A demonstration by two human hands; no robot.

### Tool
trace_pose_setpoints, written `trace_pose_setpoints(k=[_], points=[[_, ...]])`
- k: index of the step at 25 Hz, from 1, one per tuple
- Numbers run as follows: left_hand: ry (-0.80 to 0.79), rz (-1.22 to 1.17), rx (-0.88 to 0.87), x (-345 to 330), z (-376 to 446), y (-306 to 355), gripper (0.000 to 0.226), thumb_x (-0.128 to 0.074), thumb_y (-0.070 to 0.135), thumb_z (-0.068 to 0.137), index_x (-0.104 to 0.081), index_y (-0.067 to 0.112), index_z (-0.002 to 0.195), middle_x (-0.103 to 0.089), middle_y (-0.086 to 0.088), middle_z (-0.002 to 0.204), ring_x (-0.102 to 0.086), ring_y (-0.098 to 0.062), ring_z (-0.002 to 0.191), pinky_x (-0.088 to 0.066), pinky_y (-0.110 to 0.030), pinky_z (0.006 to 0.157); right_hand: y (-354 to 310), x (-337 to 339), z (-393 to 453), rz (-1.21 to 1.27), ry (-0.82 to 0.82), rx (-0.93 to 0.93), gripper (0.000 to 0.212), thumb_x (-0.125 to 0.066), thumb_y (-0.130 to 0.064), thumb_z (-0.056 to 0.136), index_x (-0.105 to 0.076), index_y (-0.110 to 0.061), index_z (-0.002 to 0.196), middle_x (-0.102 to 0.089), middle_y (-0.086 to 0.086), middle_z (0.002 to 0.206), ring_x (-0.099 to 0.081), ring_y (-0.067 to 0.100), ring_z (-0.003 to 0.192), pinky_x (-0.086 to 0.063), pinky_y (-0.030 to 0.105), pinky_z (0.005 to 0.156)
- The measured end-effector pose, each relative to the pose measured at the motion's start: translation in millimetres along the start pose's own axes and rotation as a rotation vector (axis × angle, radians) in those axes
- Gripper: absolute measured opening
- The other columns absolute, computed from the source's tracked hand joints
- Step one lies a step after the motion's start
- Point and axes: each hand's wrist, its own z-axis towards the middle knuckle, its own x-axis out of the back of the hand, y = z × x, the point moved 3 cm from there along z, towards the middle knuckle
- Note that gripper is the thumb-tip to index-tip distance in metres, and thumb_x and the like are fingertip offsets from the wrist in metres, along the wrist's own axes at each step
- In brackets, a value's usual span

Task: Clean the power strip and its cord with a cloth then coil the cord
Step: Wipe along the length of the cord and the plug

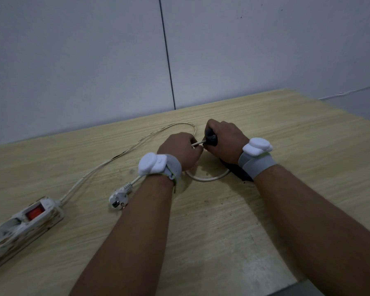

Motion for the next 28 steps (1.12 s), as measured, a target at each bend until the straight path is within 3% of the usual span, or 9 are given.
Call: trace_pose_setpoints(k=[4, 9, 20, 25, 28], points=[[0.022, -0.038, -0.001, -2, 15, 9, 0.022, -0.054, 0.03, 0.094, -0.07, 0.02, 0.104, -0.067, -0.003, 0.107, -0.06, -0.026, 0.097, -0.037, -0.025, 0.072, 6, 11, -7, 0.133, 0.08, 0.012, 0.025, -0.072, -0.022, 0.077, -0.053, -0.01, 0.09, -0.065, 0.008, 0.094, -0.059, 0.029, 0.086, -0.045, 0.036, 0.07], [0.032, -0.132, 0.026, -13, 16, 2, 0.016, -0.056, 0.032, 0.094, -0.068, 0.022, 0.1, -0.064, 0.0, 0.099, -0.057, -0.021, 0.091, -0.038, -0.024, 0.074, 29, 29, -15, 0.298, 0.3, -0.145, 0.029, -0.076, -0.034, 0.073, -0.056, -0.016, 0.084, -0.061, 0.002, 0.08, -0.055, 0.021, 0.074, -0.036, 0.025, 0.064], [0.133, -0.369, 0.022, -1, 10, -10, 0.01, -0.063, 0.03, 0.089, -0.067, 0.026, 0.08, -0.057, 0.009, 0.069, -0.051, -0.01, 0.065, -0.034, -0.021, 0.059, 61, 31, -15, 0.088, 0.117, -0.339, 0.032, -0.076, -0.04, 0.073, -0.052, -0.025, 0.088, -0.062, 0.005, 0.102, -0.056, 0.025, 0.091, -0.036, 0.026, 0.071], [0.155, -0.406, 0.001, 0, 10, -12, 0.01, -0.066, 0.027, 0.087, -0.068, 0.026, 0.077, -0.056, 0.016, 0.067, -0.05, -0.001, 0.064, -0.032, -0.021, 0.063, 58, 44, -21, 0.276, 0.376, -0.322, 0.032, -0.078, -0.038, 0.072, -0.057, -0.015, 0.081, -0.062, 0.002, 0.079, -0.057, 0.021, 0.075, -0.039, 0.027, 0.065], [0.148, -0.41, -0.015, -2, 10, -12, 0.01, -0.066, 0.027, 0.087, -0.068, 0.025, 0.078, -0.055, 0.018, 0.068, -0.05, 0.0, 0.063, -0.033, -0.02, 0.061, 42, 38, -20, 0.369, 0.355, -0.22, 0.03, -0.079, -0.036, 0.07, -0.06, -0.016, 0.08, -0.064, 0.001, 0.076, -0.06, 0.018, 0.072, -0.042, 0.026, 0.063]])
